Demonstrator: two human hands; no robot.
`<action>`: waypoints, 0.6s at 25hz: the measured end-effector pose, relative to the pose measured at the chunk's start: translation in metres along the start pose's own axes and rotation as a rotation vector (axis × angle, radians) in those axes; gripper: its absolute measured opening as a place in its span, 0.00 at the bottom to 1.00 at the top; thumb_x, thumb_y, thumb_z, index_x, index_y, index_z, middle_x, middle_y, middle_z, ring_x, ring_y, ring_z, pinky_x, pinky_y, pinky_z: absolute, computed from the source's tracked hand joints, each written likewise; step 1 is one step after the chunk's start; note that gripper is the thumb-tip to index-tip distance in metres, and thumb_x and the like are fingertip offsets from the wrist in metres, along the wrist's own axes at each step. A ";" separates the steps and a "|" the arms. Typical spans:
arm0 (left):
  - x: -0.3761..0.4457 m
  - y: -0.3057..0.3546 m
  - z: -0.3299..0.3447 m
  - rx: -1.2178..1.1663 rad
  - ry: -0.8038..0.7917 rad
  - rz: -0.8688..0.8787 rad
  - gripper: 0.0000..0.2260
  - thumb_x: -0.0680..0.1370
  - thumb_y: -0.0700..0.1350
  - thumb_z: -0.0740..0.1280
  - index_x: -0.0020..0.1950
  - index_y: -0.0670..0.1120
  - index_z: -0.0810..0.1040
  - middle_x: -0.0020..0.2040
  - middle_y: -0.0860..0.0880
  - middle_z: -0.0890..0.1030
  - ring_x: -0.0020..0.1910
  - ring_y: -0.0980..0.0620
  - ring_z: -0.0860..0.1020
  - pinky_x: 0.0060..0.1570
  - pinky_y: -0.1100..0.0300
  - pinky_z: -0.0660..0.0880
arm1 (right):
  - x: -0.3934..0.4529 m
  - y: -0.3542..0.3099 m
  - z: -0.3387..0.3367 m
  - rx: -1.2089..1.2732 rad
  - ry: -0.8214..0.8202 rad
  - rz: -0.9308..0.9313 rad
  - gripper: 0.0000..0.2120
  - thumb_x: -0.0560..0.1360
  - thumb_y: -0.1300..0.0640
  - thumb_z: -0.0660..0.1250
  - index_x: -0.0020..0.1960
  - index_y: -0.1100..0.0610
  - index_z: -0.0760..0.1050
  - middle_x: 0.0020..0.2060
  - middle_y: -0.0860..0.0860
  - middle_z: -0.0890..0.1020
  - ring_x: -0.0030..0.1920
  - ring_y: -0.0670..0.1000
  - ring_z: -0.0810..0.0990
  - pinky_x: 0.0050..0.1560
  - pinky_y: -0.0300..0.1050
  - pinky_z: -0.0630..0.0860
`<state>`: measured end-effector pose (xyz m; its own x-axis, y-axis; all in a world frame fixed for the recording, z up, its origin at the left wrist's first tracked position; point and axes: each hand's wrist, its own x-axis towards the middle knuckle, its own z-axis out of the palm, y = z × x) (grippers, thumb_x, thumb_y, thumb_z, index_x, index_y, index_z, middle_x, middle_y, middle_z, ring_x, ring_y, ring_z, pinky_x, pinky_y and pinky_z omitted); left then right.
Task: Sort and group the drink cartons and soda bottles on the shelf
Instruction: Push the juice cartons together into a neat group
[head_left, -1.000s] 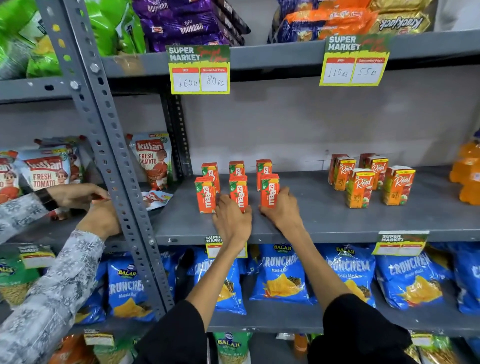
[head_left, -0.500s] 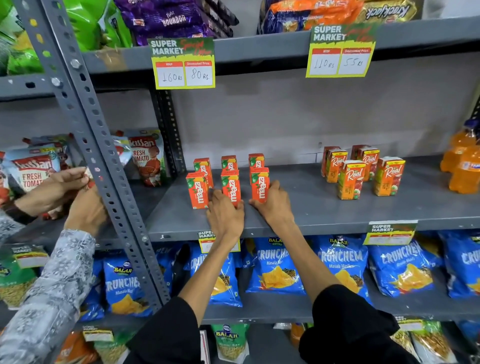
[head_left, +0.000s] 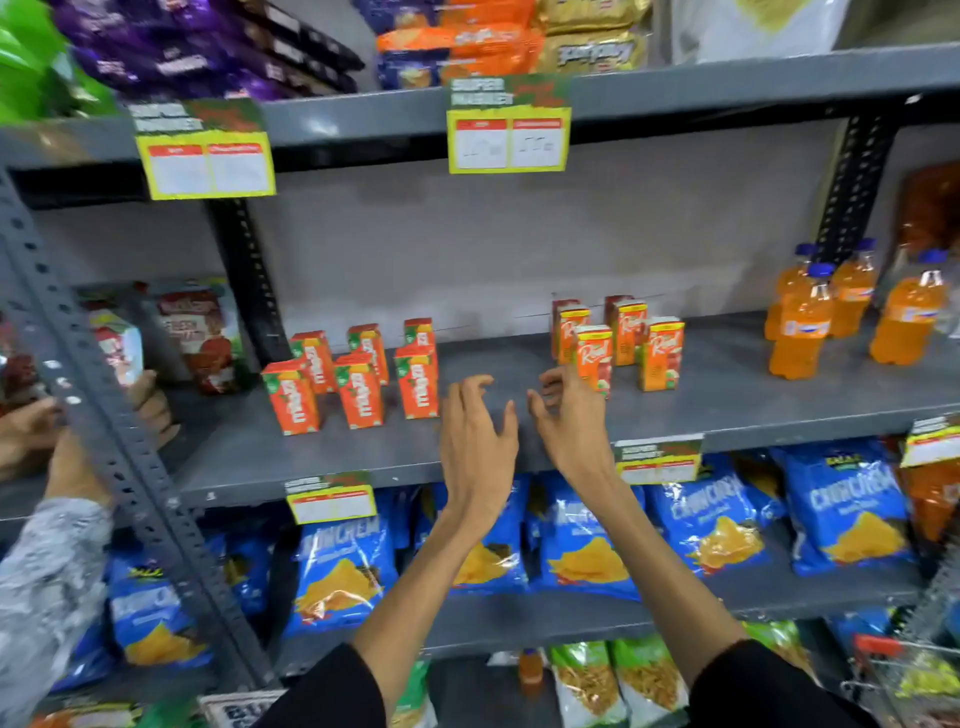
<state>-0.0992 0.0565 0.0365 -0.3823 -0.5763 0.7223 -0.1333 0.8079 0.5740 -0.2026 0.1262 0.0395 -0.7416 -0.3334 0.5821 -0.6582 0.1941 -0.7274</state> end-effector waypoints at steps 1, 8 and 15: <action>-0.002 0.016 0.018 -0.031 -0.043 -0.034 0.15 0.78 0.47 0.69 0.62 0.49 0.70 0.58 0.50 0.77 0.58 0.49 0.76 0.51 0.51 0.77 | 0.007 0.013 -0.021 0.013 0.035 0.004 0.09 0.76 0.58 0.69 0.55 0.59 0.74 0.47 0.54 0.82 0.45 0.51 0.81 0.47 0.42 0.78; 0.003 0.085 0.124 -0.031 -0.147 -0.281 0.24 0.74 0.49 0.74 0.66 0.41 0.71 0.62 0.42 0.77 0.62 0.42 0.76 0.56 0.49 0.73 | 0.067 0.111 -0.130 -0.174 0.058 0.159 0.24 0.72 0.57 0.74 0.61 0.66 0.69 0.59 0.64 0.75 0.59 0.64 0.74 0.59 0.54 0.70; 0.021 0.094 0.149 0.207 -0.162 -0.373 0.30 0.70 0.54 0.78 0.62 0.39 0.70 0.60 0.39 0.79 0.61 0.37 0.77 0.59 0.41 0.73 | 0.101 0.134 -0.122 -0.225 -0.214 0.281 0.40 0.65 0.44 0.78 0.65 0.65 0.64 0.61 0.64 0.75 0.64 0.64 0.73 0.65 0.57 0.73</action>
<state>-0.2562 0.1388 0.0475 -0.4091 -0.8191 0.4020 -0.4624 0.5660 0.6826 -0.3819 0.2311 0.0451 -0.8685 -0.4183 0.2661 -0.4633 0.4936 -0.7360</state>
